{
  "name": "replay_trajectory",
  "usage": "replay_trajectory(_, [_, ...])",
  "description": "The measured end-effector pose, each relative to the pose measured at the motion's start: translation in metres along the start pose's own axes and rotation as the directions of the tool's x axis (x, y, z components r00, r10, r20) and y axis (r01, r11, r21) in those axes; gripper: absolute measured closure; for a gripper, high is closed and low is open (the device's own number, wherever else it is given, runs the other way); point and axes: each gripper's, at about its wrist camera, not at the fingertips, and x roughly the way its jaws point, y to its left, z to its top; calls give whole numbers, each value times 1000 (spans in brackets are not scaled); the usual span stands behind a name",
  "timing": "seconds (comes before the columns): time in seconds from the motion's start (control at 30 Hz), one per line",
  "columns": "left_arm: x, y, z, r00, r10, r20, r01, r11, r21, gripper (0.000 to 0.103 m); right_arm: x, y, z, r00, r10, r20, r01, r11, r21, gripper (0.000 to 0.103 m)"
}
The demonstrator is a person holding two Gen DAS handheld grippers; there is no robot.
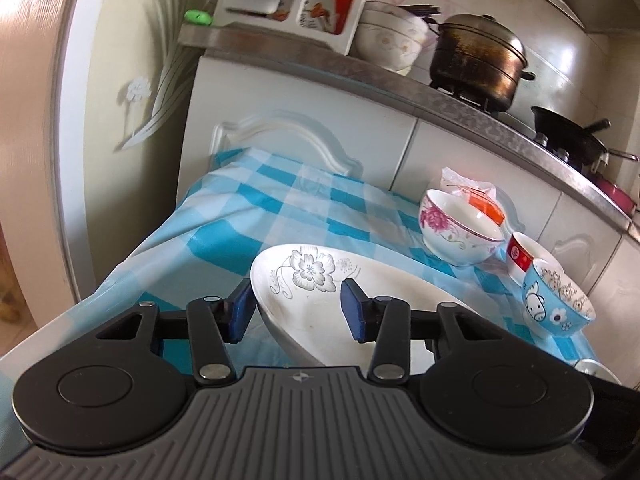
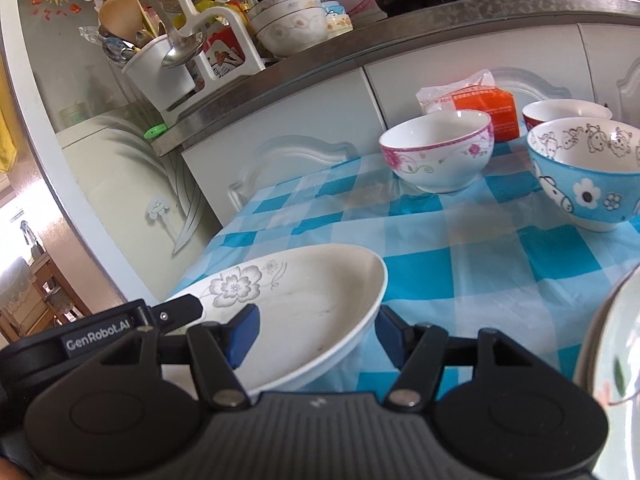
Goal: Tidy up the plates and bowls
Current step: 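Lift the white plate and carry it toward the green plate stack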
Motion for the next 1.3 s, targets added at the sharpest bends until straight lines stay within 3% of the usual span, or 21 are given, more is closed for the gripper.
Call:
replay_trajectory(0.77, [-59,-61,-11,996,-78,31,75,992,98,54,-91,-26,3,992,-32,126,34,999,-10,38])
replay_trajectory(1.3, [-98,-124,-36,987,-163,-1,160,967,198,53,-174,-62,-13,968,-111,225,105,994,39,36])
